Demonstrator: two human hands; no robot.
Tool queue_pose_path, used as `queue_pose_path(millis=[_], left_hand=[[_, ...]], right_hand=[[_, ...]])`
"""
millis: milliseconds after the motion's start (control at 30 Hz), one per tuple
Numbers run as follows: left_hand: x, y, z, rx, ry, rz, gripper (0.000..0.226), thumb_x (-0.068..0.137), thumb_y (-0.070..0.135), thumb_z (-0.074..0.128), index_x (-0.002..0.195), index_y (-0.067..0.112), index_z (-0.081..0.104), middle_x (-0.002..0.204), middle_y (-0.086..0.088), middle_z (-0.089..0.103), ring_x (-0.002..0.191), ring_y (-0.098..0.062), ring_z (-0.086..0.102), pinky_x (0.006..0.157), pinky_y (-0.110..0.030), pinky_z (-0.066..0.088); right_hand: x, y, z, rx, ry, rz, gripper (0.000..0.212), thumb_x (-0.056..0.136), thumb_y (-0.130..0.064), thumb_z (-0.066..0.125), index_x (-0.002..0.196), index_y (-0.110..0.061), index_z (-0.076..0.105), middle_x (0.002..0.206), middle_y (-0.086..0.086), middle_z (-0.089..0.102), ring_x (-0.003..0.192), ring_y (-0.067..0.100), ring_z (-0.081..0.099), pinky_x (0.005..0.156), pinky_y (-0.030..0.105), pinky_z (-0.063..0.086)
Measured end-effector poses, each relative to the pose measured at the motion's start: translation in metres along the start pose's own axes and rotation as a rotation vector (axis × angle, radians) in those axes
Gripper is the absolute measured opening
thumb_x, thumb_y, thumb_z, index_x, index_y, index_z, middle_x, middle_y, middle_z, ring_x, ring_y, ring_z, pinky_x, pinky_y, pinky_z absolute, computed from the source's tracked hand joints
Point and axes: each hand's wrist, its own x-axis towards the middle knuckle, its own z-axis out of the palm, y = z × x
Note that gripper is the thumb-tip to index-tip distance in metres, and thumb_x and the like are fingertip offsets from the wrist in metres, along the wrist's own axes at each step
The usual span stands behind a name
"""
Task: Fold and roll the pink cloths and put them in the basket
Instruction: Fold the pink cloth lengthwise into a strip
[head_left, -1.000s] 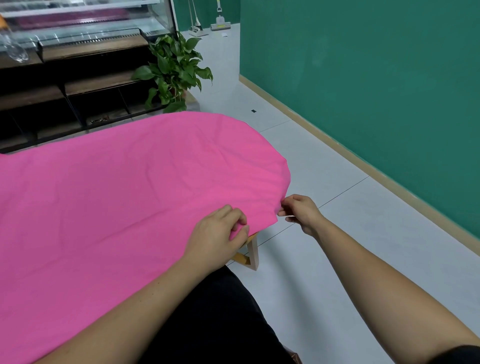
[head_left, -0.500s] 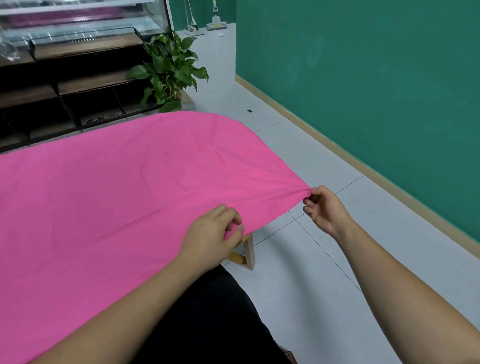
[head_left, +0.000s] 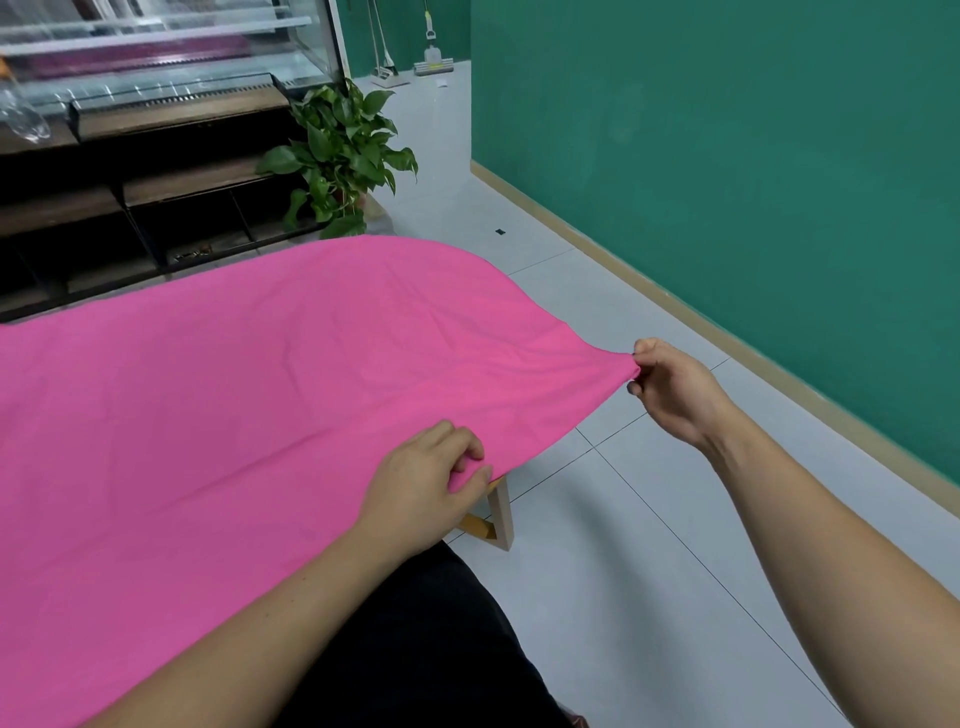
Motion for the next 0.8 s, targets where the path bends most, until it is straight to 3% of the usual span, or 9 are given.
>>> queue_pose_path(millis=[133, 200, 300, 367, 467, 633, 800], left_hand=[[0.0, 0.0, 0.0, 0.003, -0.002, -0.001, 0.011, 0.093, 0.045, 0.062, 0.1, 0.036, 0.061, 0.089, 0.019, 0.05, 0.08, -0.003, 0.053, 0.07, -0.027, 0.047], [0.0, 0.0, 0.0, 0.006, 0.0, 0.0, 0.01, 0.094, 0.044, 0.063, 0.099, 0.036, 0.061, 0.088, 0.019, 0.05, 0.08, -0.003, 0.052, 0.069, -0.026, 0.046], [0.0, 0.0, 0.0, 0.003, 0.003, 0.007, 0.01, 0.093, 0.042, 0.065, 0.099, 0.034, 0.062, 0.088, 0.018, 0.05, 0.08, -0.004, 0.053, 0.069, -0.027, 0.046], [0.001, 0.001, 0.0, 0.002, 0.004, 0.007, 0.01, 0.093, 0.042, 0.065, 0.099, 0.034, 0.062, 0.088, 0.018, 0.05, 0.08, -0.004, 0.052, 0.069, -0.026, 0.046], [0.0, 0.001, -0.001, 0.003, 0.002, 0.005, 0.012, 0.092, 0.043, 0.065, 0.1, 0.034, 0.062, 0.089, 0.018, 0.05, 0.081, -0.004, 0.052, 0.069, -0.025, 0.045], [0.0, 0.001, -0.001, 0.008, -0.004, 0.009, 0.014, 0.092, 0.044, 0.065, 0.101, 0.034, 0.062, 0.089, 0.019, 0.049, 0.082, -0.004, 0.051, 0.068, -0.023, 0.042], [0.0, 0.001, -0.001, 0.012, -0.004, 0.007, 0.014, 0.093, 0.045, 0.064, 0.101, 0.033, 0.062, 0.089, 0.019, 0.05, 0.082, -0.002, 0.051, 0.068, -0.024, 0.042]], right_hand=[[-0.005, 0.005, -0.001, -0.222, -0.002, 0.004, 0.018, 0.089, -0.009, 0.056, 0.103, -0.015, 0.066, 0.087, 0.004, 0.061, 0.082, 0.018, 0.054, 0.078, 0.036, 0.037], [-0.01, 0.007, -0.003, -0.262, -0.048, 0.047, 0.036, 0.081, -0.012, 0.061, 0.116, -0.012, 0.066, 0.086, 0.006, 0.061, 0.085, 0.02, 0.054, 0.084, 0.036, 0.039], [-0.016, 0.01, -0.008, -0.402, -0.095, 0.057, 0.042, 0.084, 0.006, 0.06, 0.122, -0.013, 0.066, 0.083, 0.011, 0.06, 0.086, 0.023, 0.053, 0.09, 0.036, 0.04], [-0.016, 0.01, -0.012, -0.5, -0.033, 0.036, 0.046, 0.087, 0.012, 0.059, 0.119, -0.019, 0.069, 0.081, 0.013, 0.061, 0.086, 0.023, 0.057, 0.096, 0.04, 0.041], [-0.015, 0.007, -0.011, -0.576, 0.038, -0.006, 0.057, 0.088, 0.013, 0.062, 0.128, -0.028, 0.064, 0.082, 0.009, 0.067, 0.082, 0.02, 0.062, 0.091, 0.038, 0.046], [-0.014, 0.003, -0.007, -0.688, 0.121, -0.149, 0.076, 0.09, 0.014, 0.057, 0.148, -0.035, 0.05, 0.09, 0.003, 0.074, 0.075, 0.014, 0.062, 0.064, 0.03, 0.048], [-0.014, 0.007, -0.011, -0.826, 0.08, -0.133, 0.078, 0.088, 0.01, 0.064, 0.147, -0.039, 0.049, 0.114, -0.003, 0.069, 0.096, 0.017, 0.066, 0.074, 0.041, 0.059]])
